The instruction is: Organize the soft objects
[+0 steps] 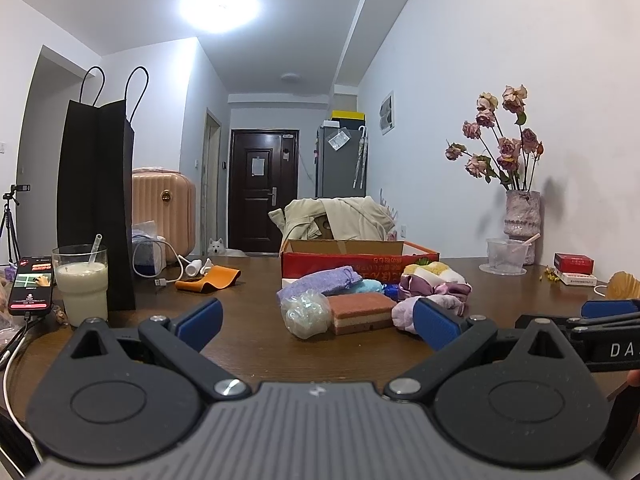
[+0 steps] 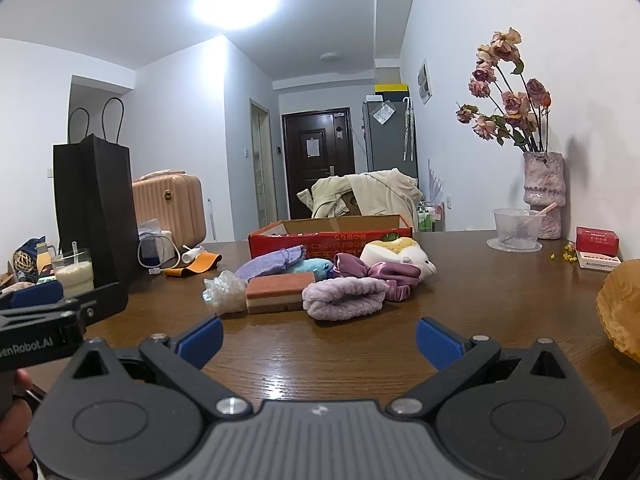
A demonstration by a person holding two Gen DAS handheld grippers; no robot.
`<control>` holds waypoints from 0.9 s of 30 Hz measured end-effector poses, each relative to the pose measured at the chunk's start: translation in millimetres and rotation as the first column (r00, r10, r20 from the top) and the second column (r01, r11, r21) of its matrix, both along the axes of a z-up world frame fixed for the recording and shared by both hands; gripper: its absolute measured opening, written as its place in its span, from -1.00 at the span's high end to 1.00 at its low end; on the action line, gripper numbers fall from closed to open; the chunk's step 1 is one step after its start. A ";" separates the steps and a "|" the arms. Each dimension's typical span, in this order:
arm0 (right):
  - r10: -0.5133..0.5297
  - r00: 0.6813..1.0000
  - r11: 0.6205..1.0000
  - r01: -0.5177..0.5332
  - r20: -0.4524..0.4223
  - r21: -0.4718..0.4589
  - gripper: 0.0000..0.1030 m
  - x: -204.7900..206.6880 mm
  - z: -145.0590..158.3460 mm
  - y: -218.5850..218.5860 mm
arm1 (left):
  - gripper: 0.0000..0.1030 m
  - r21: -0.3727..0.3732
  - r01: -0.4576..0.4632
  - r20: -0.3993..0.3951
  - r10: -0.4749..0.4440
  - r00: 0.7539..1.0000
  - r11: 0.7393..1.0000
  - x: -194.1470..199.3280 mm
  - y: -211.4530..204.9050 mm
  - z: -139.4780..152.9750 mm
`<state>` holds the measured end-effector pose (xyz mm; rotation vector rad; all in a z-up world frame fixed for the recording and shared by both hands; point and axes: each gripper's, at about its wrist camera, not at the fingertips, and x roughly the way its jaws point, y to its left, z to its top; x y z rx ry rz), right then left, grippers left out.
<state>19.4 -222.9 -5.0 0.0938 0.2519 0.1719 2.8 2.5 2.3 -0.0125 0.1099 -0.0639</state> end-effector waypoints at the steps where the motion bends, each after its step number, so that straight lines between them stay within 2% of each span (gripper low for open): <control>1: 0.001 1.000 1.000 -0.001 0.000 0.000 -1.00 -0.1 0.1 0.1 | -1.00 0.000 0.000 0.000 0.000 1.000 1.000 -0.1 -0.2 0.2; 27: -0.001 1.000 1.000 0.001 0.001 0.001 -1.00 1.7 1.5 -1.4 | -1.00 0.005 -0.002 -0.005 0.002 1.000 1.000 3.2 0.7 0.4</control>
